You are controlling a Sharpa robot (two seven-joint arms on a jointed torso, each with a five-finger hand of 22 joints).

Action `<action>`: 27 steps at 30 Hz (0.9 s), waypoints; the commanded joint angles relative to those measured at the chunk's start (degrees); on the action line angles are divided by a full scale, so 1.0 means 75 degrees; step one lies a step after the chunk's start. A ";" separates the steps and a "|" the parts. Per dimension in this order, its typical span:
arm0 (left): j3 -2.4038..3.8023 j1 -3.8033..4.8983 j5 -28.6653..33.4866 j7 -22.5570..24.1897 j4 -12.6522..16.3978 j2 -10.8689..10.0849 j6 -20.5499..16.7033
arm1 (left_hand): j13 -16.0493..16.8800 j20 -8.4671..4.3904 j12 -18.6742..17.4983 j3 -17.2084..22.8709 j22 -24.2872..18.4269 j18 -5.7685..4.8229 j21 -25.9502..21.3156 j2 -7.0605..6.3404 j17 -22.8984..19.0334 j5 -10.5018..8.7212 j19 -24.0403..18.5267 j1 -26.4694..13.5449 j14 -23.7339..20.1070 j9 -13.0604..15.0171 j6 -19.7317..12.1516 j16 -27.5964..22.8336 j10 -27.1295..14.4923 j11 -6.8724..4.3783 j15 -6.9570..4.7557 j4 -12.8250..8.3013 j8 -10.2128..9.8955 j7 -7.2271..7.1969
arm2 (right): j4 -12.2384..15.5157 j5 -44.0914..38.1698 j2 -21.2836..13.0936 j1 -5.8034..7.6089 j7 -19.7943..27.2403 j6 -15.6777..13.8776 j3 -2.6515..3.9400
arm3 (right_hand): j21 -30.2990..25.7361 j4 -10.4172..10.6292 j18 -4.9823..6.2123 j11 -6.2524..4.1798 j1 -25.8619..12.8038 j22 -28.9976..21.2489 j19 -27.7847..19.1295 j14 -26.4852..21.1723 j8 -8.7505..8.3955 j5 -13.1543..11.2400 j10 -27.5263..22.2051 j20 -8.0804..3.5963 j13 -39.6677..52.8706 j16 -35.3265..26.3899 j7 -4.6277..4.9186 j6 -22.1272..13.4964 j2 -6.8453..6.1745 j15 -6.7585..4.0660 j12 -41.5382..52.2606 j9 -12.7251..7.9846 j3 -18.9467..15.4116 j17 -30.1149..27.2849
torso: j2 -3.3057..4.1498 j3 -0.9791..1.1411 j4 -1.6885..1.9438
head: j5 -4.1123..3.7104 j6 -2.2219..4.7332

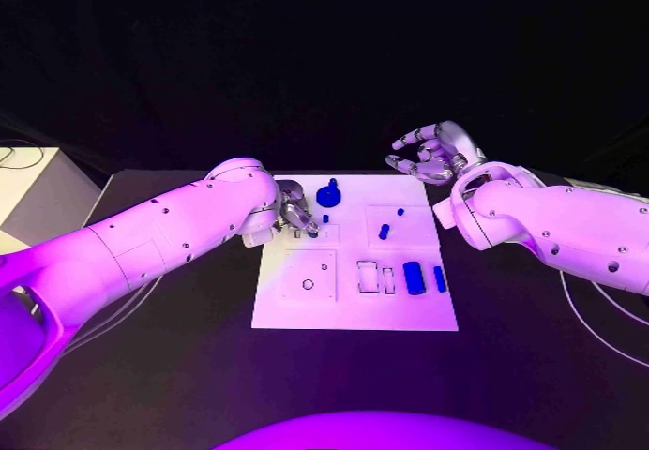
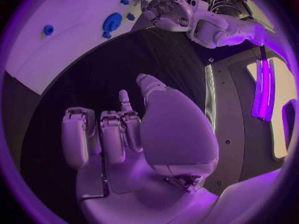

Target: Assemble the parts on the task board

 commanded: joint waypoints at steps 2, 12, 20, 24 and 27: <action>-0.0012 -0.0015 -0.0043 -0.0004 -0.0024 0.0056 0.0089 | -0.0008 -0.0012 -0.0027 0.1648 0.0006 -0.0091 0.0042 0.0061 0.1787 0.0025 0.0061 -0.0008 0.0720 -0.0003 0.0066 0.0036 0.0035 -0.0001 -0.0070 -0.1688 -0.0001 -0.0011 | 0.0025 -0.0036 -0.0001 -0.0004 0.0053 0.0065 0.0004 | -0.0024 0.0005 -0.0086 0.0014 0.0009 0.1061 0.0425 0.0796 0.0049 0.0024 0.0180 0.0020 0.1464 0.0031 0.0027 -0.0051 0.0023 0.0009 -0.0031 0.0003 0.0032 0.2012 | -0.0002 0.0007 0.0002 | -0.0005 -0.0002; -0.0076 -0.0019 -0.0045 -0.0023 -0.0159 0.0189 0.0301 | -0.0019 -0.0012 -0.0037 0.1625 0.0007 -0.0093 0.0043 0.0067 0.1792 0.0011 0.0060 -0.0055 0.0722 0.0009 0.0078 0.0038 0.0044 0.0000 -0.0068 -0.1674 -0.0013 -0.0010 | 0.0062 -0.0036 -0.0015 -0.0004 0.0054 0.0064 0.0004 | -0.0029 0.0002 -0.0085 0.0015 -0.0004 0.1058 0.0423 0.0796 0.0053 0.0022 0.0170 0.0022 0.1454 0.0031 0.0028 -0.0055 0.0015 0.0010 -0.0039 0.0003 0.0057 0.2012 | 0.0014 0.0008 -0.0013 | -0.0013 -0.0041; -0.0155 -0.0022 -0.0037 -0.0022 -0.0177 0.0226 0.0267 | -0.0004 -0.0009 -0.0035 0.1491 0.0014 -0.0097 0.0033 0.0089 0.1808 -0.0039 0.0059 -0.0184 0.0727 0.0080 0.0130 0.0045 0.0100 -0.0017 -0.0070 -0.1633 0.0002 -0.0037 | 0.0061 -0.0036 -0.0013 -0.0004 0.0058 0.0064 0.0004 | -0.0029 0.0002 -0.0085 0.0015 -0.0004 0.1058 0.0423 0.0796 0.0053 0.0022 0.0170 0.0022 0.1454 0.0031 0.0028 -0.0055 0.0015 0.0010 -0.0039 0.0003 0.0057 0.2012 | -0.0004 0.0014 0.0006 | -0.0043 -0.0071; -0.0165 -0.0024 -0.0041 -0.0017 -0.0178 0.0236 0.0175 | 0.0007 -0.0015 -0.0032 0.1342 0.0006 -0.0097 0.0013 0.0134 0.1820 -0.0088 0.0055 -0.0258 0.0732 0.0158 0.0136 0.0049 0.0150 -0.0044 -0.0082 -0.1594 0.0029 -0.0069 | 0.0059 -0.0036 -0.0012 -0.0004 0.0062 0.0063 0.0004 | -0.0029 0.0002 -0.0085 0.0015 -0.0004 0.1058 0.0423 0.0796 0.0053 0.0022 0.0170 0.0022 0.1454 0.0031 0.0028 -0.0055 0.0015 0.0010 -0.0039 0.0003 0.0057 0.2012 | -0.0005 0.0007 0.0005 | -0.0047 -0.0064; -0.0170 -0.0025 -0.0039 -0.0013 -0.0185 0.0247 0.0103 | 0.0020 -0.0027 -0.0028 0.1179 -0.0008 -0.0097 -0.0010 0.0170 0.1831 -0.0131 0.0055 -0.0311 0.0736 0.0233 0.0116 0.0054 0.0191 -0.0064 -0.0094 -0.1554 0.0048 -0.0094 | 0.0059 -0.0033 -0.0009 -0.0004 0.0068 0.0064 0.0005 | -0.0029 0.0002 -0.0085 0.0015 -0.0004 0.1058 0.0423 0.0796 0.0053 0.0022 0.0170 0.0022 0.1454 0.0031 0.0028 -0.0055 0.0015 0.0010 -0.0039 0.0003 0.0057 0.2012 | -0.0006 0.0010 -0.0002 | -0.0054 -0.0070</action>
